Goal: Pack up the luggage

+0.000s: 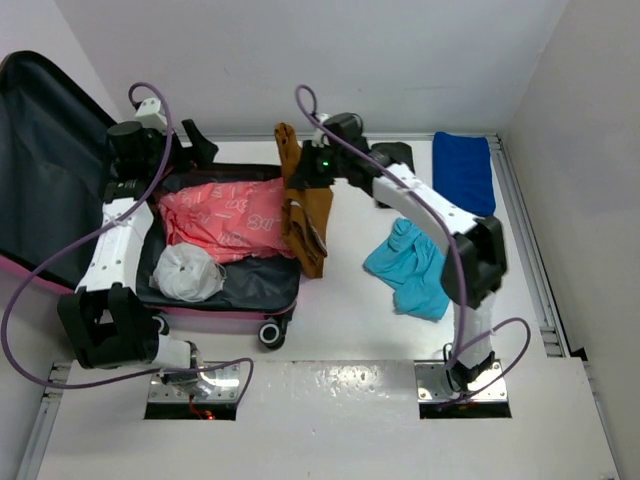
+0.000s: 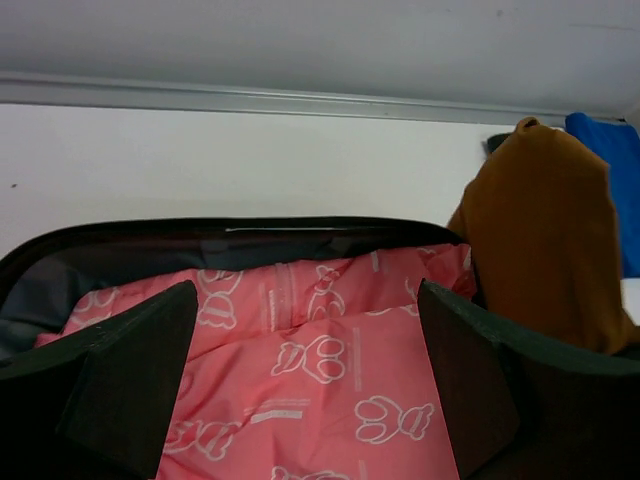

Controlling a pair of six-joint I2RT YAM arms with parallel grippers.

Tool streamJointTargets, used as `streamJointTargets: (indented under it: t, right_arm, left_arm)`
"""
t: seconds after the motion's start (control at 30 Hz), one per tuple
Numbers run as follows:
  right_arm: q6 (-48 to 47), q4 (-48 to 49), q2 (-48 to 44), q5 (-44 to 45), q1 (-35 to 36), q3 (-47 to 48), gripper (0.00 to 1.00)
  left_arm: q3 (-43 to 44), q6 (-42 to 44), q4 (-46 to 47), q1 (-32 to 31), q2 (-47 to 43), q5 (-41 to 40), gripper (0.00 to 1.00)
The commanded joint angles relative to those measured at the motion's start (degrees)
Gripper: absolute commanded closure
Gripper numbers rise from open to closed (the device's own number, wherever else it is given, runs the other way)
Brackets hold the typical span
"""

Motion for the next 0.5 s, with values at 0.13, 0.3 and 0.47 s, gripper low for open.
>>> streamJointTargets:
  t: [0.13, 0.3, 0.47]
  right_arm:
    - [3.6, 10.7, 14.8, -1.7, 5.9, 25.3, 1.0]
    - [7.3, 15.3, 22.2, -1.5, 9.5, 29.5, 1.0]
    - [14.2, 18.7, 26.9, -0.6, 13.4, 29.7, 1.0]
  left_arm:
    - [-3.4, -2.3, 0.9, 7.6, -6.1, 2.2, 0.03]
    - [-4.6, -5.0, 1.5, 13.7, -7.9, 5.4, 0.03]
    - [-5.7, -5.5, 1.5, 17.1, -9.1, 6.6, 0.03]
